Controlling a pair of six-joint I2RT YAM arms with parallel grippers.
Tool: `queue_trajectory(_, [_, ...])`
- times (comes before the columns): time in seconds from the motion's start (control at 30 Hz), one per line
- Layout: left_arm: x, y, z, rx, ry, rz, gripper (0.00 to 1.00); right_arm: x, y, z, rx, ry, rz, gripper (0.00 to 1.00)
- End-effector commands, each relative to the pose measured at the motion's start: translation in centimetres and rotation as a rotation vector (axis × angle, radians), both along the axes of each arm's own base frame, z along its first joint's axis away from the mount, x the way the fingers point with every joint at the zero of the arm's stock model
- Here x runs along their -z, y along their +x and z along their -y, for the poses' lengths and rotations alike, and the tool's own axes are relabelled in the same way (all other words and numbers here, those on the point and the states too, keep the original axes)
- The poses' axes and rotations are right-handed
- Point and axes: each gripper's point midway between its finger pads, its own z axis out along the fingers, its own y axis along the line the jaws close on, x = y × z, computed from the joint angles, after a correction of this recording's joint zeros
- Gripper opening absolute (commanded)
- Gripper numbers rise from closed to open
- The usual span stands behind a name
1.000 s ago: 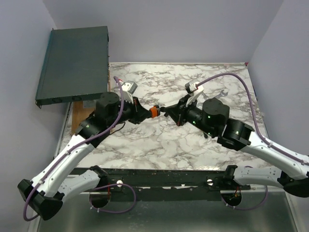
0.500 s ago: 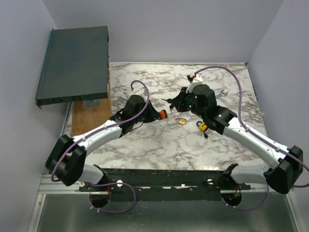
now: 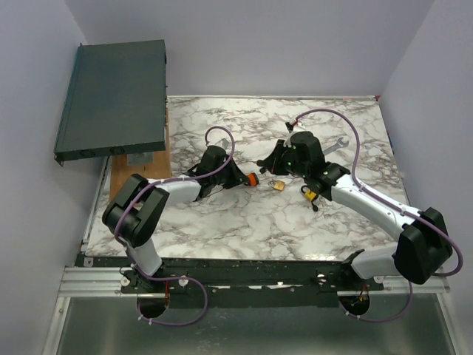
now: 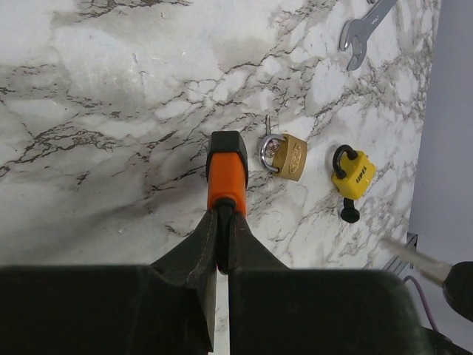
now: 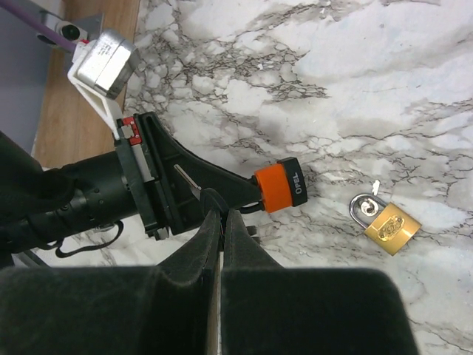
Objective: Lock with the key
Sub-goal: Place the lock at the center of the board, then place the key at the center of the board.
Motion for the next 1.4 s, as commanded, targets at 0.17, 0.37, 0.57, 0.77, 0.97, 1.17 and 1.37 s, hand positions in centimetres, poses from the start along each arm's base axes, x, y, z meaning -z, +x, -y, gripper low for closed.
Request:
queue_trajectory(0.17, [1.1,0.3,1.0,0.03,-0.084,-0.013,0.0,1.7,0.2,-0.4,0.006,0.004,-0.034,0.01])
queue_trajectory(0.37, [2.9,0.0,0.1,0.02,-0.03,-0.042,0.26,3.5,-0.2,-0.4,0.001,-0.007,-0.075,0.01])
queue_trajectory(0.57, [3.7,-0.1,-1.1,-0.001,0.019,-0.053,0.42,4.5,-0.5,-0.5,-0.006,-0.011,-0.102,0.01])
queue_trajectory(0.77, [2.5,0.1,-2.6,-0.037,0.086,-0.012,0.57,5.6,-0.6,-0.8,-0.019,-0.019,-0.125,0.01])
queue_trajectory(0.97, [0.6,0.5,-4.1,-0.065,0.141,0.039,0.7,6.5,-0.7,-1.5,-0.037,-0.017,-0.147,0.01])
queue_trajectory(1.17, [-1.1,0.6,-6.3,-0.14,0.199,0.088,0.74,7.3,-0.9,-2.6,-0.063,-0.04,-0.158,0.01])
queue_trajectory(1.37, [-2.4,0.0,-8.0,-0.185,0.219,0.133,0.75,7.9,-1.2,-3.7,-0.079,-0.065,-0.162,0.01])
